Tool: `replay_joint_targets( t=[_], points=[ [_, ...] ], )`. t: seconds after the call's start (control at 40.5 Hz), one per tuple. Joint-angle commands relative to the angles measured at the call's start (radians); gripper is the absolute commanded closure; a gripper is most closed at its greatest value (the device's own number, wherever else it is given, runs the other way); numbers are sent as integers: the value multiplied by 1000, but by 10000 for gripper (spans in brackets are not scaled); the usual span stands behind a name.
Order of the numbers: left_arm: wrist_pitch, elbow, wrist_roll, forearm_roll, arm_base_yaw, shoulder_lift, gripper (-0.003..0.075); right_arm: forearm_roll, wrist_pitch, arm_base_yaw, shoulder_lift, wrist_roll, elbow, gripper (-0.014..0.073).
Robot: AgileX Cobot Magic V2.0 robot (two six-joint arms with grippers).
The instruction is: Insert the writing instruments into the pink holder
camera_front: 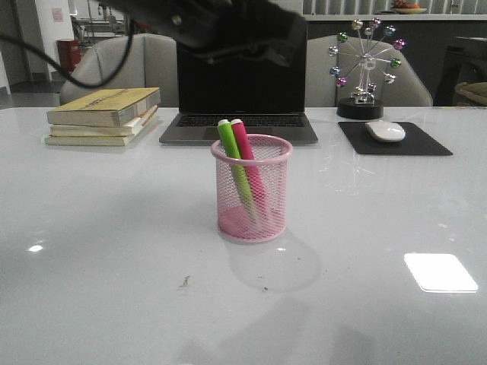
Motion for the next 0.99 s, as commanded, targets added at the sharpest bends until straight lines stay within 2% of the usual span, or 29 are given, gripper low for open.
replay_joint_targets(
  t=[0.0,0.099,0.272,0.544,0.963],
  points=[
    [198,-80,9,59,20,-140,316,-18,-68,-3,0,-5,-26,106],
    [404,-96,9,113,22,-244,316,-18,-68,-3,0,-5,-26,106],
    [586,-61,9,123,22,-419,316,-18,-68,-3,0,-5,-26,106],
    [648,144,9,100,22,-734,316,-18,-68,-3,0,-5,-26,106],
    [651,510,9,66,22,-1134,316,-13,-57,-3,0,-5,-26,106]
  ],
)
